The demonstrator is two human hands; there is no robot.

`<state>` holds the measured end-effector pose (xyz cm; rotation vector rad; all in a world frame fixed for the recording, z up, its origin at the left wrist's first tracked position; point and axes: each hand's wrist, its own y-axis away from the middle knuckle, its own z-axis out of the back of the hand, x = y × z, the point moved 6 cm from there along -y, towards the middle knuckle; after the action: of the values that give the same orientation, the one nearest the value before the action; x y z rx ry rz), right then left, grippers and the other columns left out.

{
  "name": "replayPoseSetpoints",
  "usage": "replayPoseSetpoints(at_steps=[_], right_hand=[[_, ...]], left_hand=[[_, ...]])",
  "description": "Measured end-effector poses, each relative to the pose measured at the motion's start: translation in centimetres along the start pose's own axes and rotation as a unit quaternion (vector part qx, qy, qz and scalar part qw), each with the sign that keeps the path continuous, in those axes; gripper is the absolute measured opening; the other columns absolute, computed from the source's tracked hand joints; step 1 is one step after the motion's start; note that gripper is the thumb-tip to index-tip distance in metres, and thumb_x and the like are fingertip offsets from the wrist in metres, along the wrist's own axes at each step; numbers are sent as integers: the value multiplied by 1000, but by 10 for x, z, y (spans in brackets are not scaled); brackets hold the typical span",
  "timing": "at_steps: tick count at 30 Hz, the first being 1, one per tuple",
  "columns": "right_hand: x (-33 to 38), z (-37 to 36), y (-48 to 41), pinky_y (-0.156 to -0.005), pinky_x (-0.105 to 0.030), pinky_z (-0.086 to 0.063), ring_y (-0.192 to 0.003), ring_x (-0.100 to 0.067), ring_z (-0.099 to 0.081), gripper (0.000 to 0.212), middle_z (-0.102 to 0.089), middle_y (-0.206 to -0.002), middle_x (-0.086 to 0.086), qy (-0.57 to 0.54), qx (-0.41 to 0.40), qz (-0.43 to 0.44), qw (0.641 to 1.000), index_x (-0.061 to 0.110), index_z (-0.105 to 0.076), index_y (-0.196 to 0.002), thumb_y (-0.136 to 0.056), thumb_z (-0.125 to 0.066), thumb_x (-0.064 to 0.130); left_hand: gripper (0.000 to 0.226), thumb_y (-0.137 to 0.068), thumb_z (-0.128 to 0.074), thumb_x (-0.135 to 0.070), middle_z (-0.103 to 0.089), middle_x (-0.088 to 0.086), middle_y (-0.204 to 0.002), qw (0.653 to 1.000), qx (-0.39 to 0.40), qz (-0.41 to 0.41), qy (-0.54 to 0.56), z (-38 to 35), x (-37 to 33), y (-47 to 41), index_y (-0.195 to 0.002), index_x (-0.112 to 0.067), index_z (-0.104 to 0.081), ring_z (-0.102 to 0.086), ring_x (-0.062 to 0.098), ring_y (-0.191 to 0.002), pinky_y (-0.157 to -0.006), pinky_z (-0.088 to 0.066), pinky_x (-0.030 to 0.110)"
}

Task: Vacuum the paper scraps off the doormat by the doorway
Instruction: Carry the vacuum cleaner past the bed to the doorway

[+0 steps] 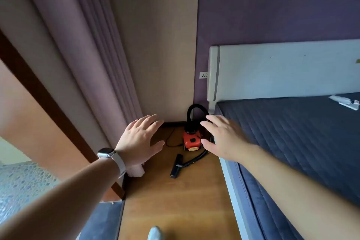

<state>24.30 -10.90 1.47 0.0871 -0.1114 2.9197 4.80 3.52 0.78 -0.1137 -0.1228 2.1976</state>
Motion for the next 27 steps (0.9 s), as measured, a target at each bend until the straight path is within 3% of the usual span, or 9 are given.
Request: replayPoseSetpoints(at_steps=[9, 13, 16, 18, 24, 27], right_hand=[[-36, -34, -138, -114, -38, -30, -146, -23, -26, 62, -25, -162, 2, 13, 38, -69, 997, 25, -36, -152, -98, -42, 53], [-49, -41, -199, -109, -41, -37, -140, -29, -39, 76, -38, -157, -2, 26, 34, -105, 994, 23, -47, -147, -85, -27, 61], [-53, -48, -233, -91, -44, -51, -117, -35, -61, 67, -61, -134, -9, 34, -7, -113, 993, 14, -66, -126, -82, -38, 55], [-59, -53, -248, -83, -42, -55, -108, -34, -65, 61, -66, -125, -9, 40, -5, -123, 992, 14, -71, -118, -81, -42, 53], [-92, -74, -294, -82, -45, -56, -110, -33, -66, 60, -67, -125, -10, 40, 20, -128, 991, 15, -70, -120, -83, -43, 53], [-115, -90, -315, -79, -44, -57, -108, -31, -67, 54, -68, -122, -9, 39, 21, -130, 991, 16, -69, -119, -82, -53, 51]], left_hand=[[68, -94, -47, -60, -26, -4, -162, 998, 19, -47, 38, -58, 77, -149, -153, -31, -31, -24, 22, -148, -120, -18, 39], [68, -95, -45, -60, -20, -6, -164, 995, 37, -70, 62, -73, 113, -213, -154, -34, -26, -20, 20, -149, -121, -18, 41], [68, -95, -43, -61, -17, -8, -164, 994, 50, -69, 71, -88, 139, -255, -155, -36, -22, -18, 19, -150, -122, -17, 42], [68, -95, -43, -61, -17, -8, -165, 992, 68, -75, 79, -97, 146, -274, -155, -36, -22, -18, 20, -150, -121, -16, 43], [72, -89, -37, -66, -31, -2, -161, 987, 71, -117, 81, -119, 156, -338, -151, -30, -37, -30, 23, -146, -116, -25, 44], [75, -86, -37, -67, -36, 2, -158, 984, 81, -134, 81, -136, 152, -373, -150, -26, -40, -33, 24, -144, -115, -26, 42]])
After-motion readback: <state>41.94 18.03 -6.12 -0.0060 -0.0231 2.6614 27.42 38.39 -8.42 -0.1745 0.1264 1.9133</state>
